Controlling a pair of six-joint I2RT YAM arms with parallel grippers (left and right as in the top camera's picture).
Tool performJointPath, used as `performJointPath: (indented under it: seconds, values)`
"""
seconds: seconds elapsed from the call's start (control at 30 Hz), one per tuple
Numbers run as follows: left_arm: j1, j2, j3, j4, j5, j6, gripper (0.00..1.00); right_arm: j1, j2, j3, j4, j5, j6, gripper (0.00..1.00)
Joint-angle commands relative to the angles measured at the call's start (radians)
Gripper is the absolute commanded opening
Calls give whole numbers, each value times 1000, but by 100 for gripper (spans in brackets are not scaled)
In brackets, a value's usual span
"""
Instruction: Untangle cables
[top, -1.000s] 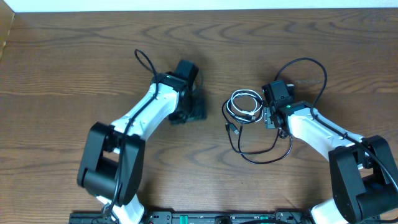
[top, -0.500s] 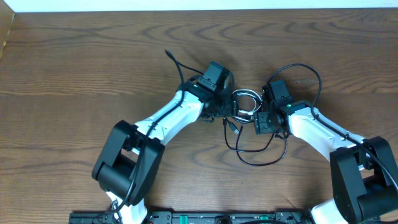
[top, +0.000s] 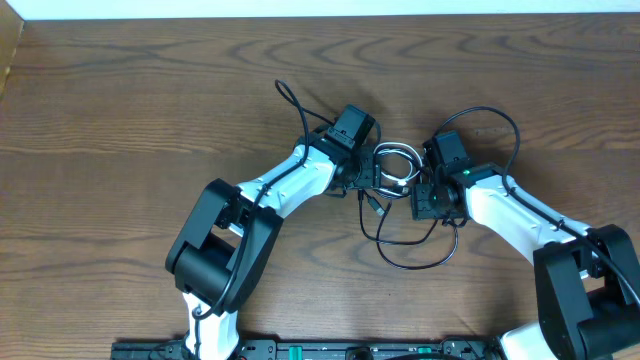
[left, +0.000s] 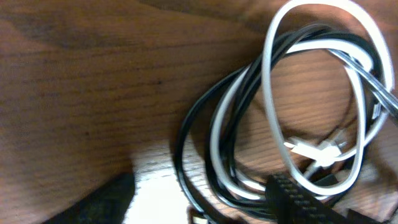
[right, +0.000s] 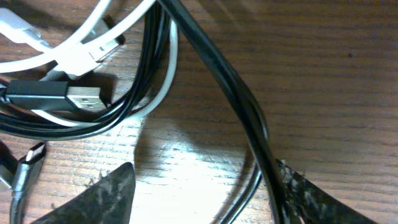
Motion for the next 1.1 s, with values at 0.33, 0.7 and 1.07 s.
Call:
performJointPath:
  seconds: [0.33,0.7,1.07]
  values:
    - [165,55,-13,-312,-375,47,51,18,70,-116,-39,304,89,56]
    - [206,55,-19,-358,-155,195,50,20,70,-116,66,420,141,62]
    - [183,55,-20,-396,43,404,41,-50,70,-116,251,478,-25,74]
